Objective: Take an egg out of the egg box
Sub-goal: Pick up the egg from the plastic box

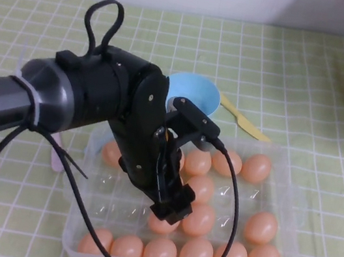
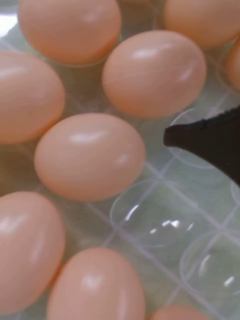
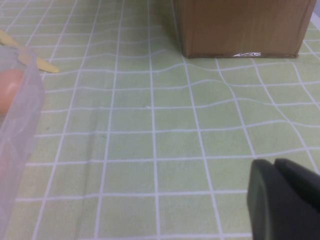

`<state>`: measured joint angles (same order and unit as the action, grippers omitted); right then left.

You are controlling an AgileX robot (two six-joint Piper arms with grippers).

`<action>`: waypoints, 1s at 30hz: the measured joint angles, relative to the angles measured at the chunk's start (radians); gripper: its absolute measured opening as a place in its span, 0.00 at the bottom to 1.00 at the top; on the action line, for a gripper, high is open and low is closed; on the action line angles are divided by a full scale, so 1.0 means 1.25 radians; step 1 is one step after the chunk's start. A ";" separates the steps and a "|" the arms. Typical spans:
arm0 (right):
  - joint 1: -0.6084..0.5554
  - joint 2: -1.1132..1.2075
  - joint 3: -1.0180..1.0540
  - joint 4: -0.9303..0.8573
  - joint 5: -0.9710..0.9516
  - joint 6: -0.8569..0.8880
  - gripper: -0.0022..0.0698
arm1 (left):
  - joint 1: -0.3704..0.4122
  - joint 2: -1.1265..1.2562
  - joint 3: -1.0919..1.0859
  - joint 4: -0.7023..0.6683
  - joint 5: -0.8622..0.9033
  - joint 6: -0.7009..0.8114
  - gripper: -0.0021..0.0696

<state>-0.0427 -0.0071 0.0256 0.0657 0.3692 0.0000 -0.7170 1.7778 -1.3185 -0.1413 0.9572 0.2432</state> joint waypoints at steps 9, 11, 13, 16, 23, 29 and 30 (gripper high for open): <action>0.000 0.000 0.000 0.000 0.000 0.000 0.01 | -0.020 0.057 -0.003 -0.001 -0.017 0.003 0.75; 0.000 -0.001 0.000 0.000 0.000 0.000 0.01 | -0.023 0.068 -0.003 -0.001 -0.019 0.007 0.75; 0.000 -0.001 0.000 0.000 0.000 0.000 0.01 | -0.023 0.079 -0.003 -0.001 -0.022 0.007 0.75; 0.000 -0.001 0.000 0.000 0.000 0.000 0.01 | -0.023 0.091 -0.003 0.008 -0.029 0.009 0.75; 0.000 -0.001 0.000 0.000 0.000 0.000 0.01 | -0.023 0.098 -0.003 0.017 -0.053 0.009 0.71; 0.000 -0.001 0.000 0.000 0.000 0.000 0.01 | -0.024 0.101 -0.003 0.018 -0.055 0.009 0.53; 0.000 -0.001 0.000 0.000 0.000 0.000 0.01 | -0.024 0.101 -0.003 0.018 -0.055 0.009 0.53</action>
<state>-0.0427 -0.0088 0.0256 0.0657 0.3692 0.0000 -0.7464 1.9037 -1.3225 -0.1183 0.8884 0.2540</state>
